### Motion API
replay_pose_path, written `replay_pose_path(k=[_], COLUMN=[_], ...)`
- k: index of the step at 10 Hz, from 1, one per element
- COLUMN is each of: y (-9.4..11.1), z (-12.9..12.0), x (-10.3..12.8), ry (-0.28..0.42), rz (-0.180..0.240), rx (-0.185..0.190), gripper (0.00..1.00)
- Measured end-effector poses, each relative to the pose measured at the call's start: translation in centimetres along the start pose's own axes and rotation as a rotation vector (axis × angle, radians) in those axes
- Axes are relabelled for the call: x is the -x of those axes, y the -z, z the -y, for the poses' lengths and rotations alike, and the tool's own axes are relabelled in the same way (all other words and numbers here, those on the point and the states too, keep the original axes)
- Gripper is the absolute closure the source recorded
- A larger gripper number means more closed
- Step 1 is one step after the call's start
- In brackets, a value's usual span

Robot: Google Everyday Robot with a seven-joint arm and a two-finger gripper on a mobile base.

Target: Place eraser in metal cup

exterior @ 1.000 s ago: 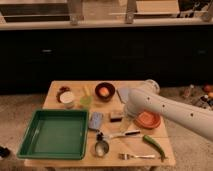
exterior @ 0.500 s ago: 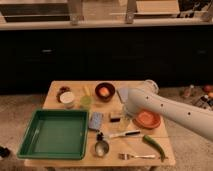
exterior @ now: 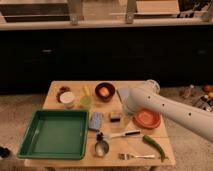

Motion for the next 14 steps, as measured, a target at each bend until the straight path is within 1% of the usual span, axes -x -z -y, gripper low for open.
replay_pose_path(k=[1,3,4,5,6,7,9,11,13,14], y=[-0.3,-0.8,-1.3,-1.7,-1.9,-2.7,-4.1,-5.5,-6.8,-7.8], z=[0.4,1.0,1.5,1.7,1.8,2.2,2.3,2.8,3.2,3.2], x=[0.1,0.0,0.1,0.1,0.0,0.1,-0.1,-0.5,-0.9,-1.0], ry=[0.044,0.119,0.177,0.207,0.223,0.262,0.288,0.284,0.282,0.284], rz=[0.016,0.041,0.062,0.076,0.082,0.1,0.103,0.1,0.086,0.066], rx=[0.005,0.026,0.05,0.065,0.073,0.092,0.114,0.126,0.143,0.152], gripper=[0.2,0.2,0.2,0.2,0.2,0.2,0.2,0.2,0.2,0.2])
